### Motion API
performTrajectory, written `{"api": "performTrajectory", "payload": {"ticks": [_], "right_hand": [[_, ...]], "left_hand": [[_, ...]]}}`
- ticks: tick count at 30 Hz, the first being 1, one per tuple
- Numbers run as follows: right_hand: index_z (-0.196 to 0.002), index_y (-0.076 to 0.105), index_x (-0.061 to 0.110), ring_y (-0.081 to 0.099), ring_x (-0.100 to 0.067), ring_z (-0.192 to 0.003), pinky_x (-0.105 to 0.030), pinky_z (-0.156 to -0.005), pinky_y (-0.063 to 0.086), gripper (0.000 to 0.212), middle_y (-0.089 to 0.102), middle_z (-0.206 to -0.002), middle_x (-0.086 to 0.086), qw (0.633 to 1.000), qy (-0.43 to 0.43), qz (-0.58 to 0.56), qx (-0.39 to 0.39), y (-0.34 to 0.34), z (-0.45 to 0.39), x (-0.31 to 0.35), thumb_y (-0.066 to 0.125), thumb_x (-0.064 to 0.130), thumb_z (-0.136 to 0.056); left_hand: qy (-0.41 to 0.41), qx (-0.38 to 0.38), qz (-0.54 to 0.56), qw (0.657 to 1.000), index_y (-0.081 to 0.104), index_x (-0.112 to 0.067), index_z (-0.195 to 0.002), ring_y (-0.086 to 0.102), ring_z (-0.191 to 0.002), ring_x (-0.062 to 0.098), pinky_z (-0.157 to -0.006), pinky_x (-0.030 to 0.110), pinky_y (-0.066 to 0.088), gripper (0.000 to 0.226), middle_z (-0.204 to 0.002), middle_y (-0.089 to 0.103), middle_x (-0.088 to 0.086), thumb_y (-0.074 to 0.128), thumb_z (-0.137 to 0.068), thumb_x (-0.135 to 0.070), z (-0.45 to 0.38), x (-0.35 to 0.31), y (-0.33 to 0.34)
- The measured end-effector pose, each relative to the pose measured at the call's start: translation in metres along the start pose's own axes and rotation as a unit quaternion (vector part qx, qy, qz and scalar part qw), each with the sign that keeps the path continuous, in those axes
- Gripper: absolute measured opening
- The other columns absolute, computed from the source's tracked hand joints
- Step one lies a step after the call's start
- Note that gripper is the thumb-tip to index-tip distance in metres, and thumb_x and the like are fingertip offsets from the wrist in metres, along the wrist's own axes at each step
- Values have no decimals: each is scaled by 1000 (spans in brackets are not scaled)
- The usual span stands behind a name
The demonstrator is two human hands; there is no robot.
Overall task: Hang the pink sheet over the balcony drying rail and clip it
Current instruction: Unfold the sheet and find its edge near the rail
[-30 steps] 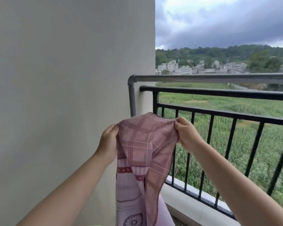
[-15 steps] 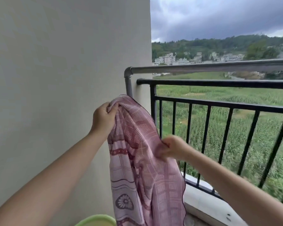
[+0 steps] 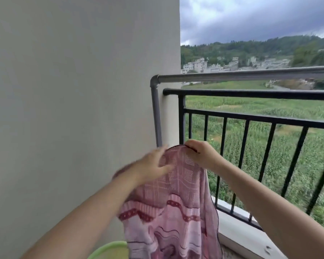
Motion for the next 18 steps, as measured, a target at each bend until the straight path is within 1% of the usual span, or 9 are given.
{"api": "performTrajectory", "payload": {"ticks": [1, 3, 5, 7, 9, 11, 13, 15, 18], "right_hand": [[-80, 59, 5, 43, 2, -42, -10, -41, 38, 16, 47, -59, 10, 1000, -16, -3, -10, -7, -3, 9, 48, 9, -91], [-72, 53, 17, 43, 2, -44, -9, -43, 38, 19, 46, -59, 11, 999, -17, -14, -30, -20, -2, 17, 50, 10, -89], [-75, 54, 19, 44, 3, -47, -7, -44, 40, 12, 48, -61, 11, 999, 31, -23, -2, -24, 6, 9, 57, 13, -85], [-85, 59, 10, 48, -2, -53, -7, -46, 44, 7, 50, -64, 9, 988, 105, 46, 101, -8, 21, -8, 61, 16, -82], [-90, 63, -1, 54, -12, -60, -16, -57, 52, 20, 61, -68, -3, 963, 147, 130, 186, 23, 38, -38, 60, 18, -82], [-85, 67, -3, 56, -16, -66, -30, -70, 52, 26, 68, -82, -18, 953, 175, 161, 189, 53, 58, -71, 57, 21, -84], [-72, 66, 3, 48, -12, -62, -26, -58, 40, 27, 64, -79, -18, 948, 242, 119, 168, 74, 79, -104, 53, 21, -87], [-62, 54, 10, 42, -12, -58, -26, -53, 32, 29, 53, -70, -12, 947, 303, 20, 104, 83, 87, -122, 49, 15, -89], [-60, 44, 11, 47, -21, -63, -34, -60, 44, 33, 49, -66, -8, 942, 324, -85, -30, 61, 64, -115, 42, 9, -92]], "left_hand": [[18, 0, 80, 997, 51, -16, -121, 55, -110, 21, -93, 25, 46, 36, -115, 60, 3, 54, -87, -28, -2, -11, 9], [9, -71, 188, 980, 62, -17, -90, 56, -83, 15, -65, 7, 43, 10, -80, 60, -5, 52, -90, -17, -6, -21, 11], [21, -125, 221, 967, 62, -25, -78, 53, -77, 13, -66, 12, 41, 19, -75, 60, -5, 52, -90, -15, -9, -22, 5], [58, -141, 214, 965, 63, -28, -89, 54, -85, 11, -75, 13, 42, 19, -87, 62, 0, 52, -88, -12, -9, -25, -2], [73, -176, 206, 960, 66, -14, -95, 57, -86, 7, -75, -3, 37, 25, -92, 61, -6, 49, -87, 1, -8, -28, -11], [58, -229, 214, 948, 65, -11, -89, 56, -77, -5, -69, -8, 35, 26, -84, 61, -11, 45, -86, 7, -7, -26, -21], [38, -272, 221, 936, 63, -15, -84, 57, -76, 2, -64, -5, 36, 27, -79, 62, -6, 44, -86, 5, -6, -21, -31], [3, -287, 169, 943, 65, -13, -88, 57, -84, 15, -67, 1, 38, 25, -87, 64, 3, 43, -88, 1, -5, -12, -36], [-153, -233, -134, 951, 55, -4, -113, 55, -104, 34, -86, 31, 45, 29, -113, 60, 18, 41, -88, -7, -6, 12, -42]]}}
Point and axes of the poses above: each hand's wrist, its own z-axis away from the middle knuckle, its own y-axis out of the palm, x = y × z, the point moved 2 cm from there along -z, towards the middle knuckle
